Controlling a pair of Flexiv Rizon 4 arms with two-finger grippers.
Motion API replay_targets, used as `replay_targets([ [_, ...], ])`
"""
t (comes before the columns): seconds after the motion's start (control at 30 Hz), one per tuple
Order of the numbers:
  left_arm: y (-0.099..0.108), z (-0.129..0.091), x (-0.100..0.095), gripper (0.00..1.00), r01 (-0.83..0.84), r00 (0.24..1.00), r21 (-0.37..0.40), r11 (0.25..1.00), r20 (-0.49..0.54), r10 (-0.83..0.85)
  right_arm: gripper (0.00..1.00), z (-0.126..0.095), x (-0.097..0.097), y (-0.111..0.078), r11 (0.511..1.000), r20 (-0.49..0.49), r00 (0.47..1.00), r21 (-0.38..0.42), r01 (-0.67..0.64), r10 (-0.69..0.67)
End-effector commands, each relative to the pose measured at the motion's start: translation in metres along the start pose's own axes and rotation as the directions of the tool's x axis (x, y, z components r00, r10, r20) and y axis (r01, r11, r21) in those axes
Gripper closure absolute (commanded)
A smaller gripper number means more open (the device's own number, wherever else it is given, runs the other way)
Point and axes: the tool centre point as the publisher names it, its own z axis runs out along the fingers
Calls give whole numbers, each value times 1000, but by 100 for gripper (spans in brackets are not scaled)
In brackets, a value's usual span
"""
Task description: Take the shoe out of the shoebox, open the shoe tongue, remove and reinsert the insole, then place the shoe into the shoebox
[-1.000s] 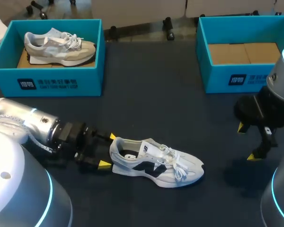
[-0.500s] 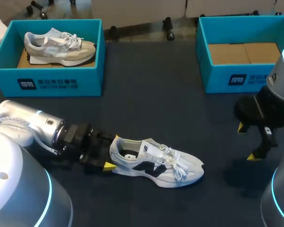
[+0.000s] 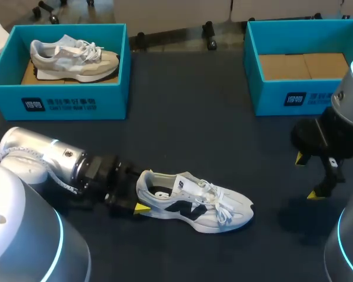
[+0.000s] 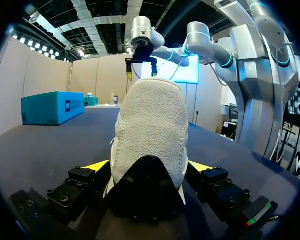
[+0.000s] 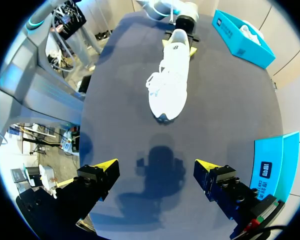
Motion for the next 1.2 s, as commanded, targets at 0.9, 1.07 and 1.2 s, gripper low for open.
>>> replay_targets([
  [0.9,0,26,1,0,5,999,39,999,33,-6,0,1,0,0,1000,1,1000,2,0,0],
  [1.07,3,27,1,100,4,999,38,999,42,-6,0,1,0,0,1000,1,1000,2,0,0],
  [1.2,5,24,3,100,1,998,54,999,61,-4,0,1,0,0,1000,1,1000,2,0,0],
])
